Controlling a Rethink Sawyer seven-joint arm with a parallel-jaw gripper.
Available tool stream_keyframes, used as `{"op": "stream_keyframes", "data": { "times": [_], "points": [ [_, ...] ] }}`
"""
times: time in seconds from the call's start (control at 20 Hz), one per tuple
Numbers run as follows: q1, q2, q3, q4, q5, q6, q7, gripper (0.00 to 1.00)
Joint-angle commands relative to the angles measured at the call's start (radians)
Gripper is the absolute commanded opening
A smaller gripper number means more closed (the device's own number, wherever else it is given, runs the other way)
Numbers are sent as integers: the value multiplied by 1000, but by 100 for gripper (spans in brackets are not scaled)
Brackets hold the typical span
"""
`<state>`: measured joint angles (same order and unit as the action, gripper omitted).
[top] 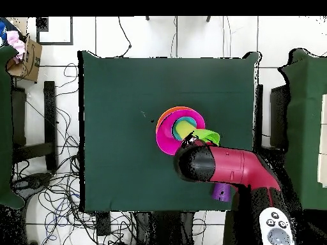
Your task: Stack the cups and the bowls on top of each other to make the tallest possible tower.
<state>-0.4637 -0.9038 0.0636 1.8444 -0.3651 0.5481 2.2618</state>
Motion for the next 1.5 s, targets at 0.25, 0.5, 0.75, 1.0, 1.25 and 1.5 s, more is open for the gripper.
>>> {"op": "stream_keyframes", "data": {
  "times": [0.25, 0.5, 0.75, 1.0, 1.25, 1.5],
  "points": [
    [52, 12, 4, -74, 62, 0, 110, 0],
    [61, 19, -4, -74, 72, -17, 108, 0],
    [80, 37, -18, -73, 76, -57, 126, 0],
    [103, 79, -40, -72, 75, -122, 153, 0],
    [119, 120, -58, -78, 82, -178, 165, 0],
    [132, 155, -72, -82, 100, -231, 171, 0]
  ]
}}
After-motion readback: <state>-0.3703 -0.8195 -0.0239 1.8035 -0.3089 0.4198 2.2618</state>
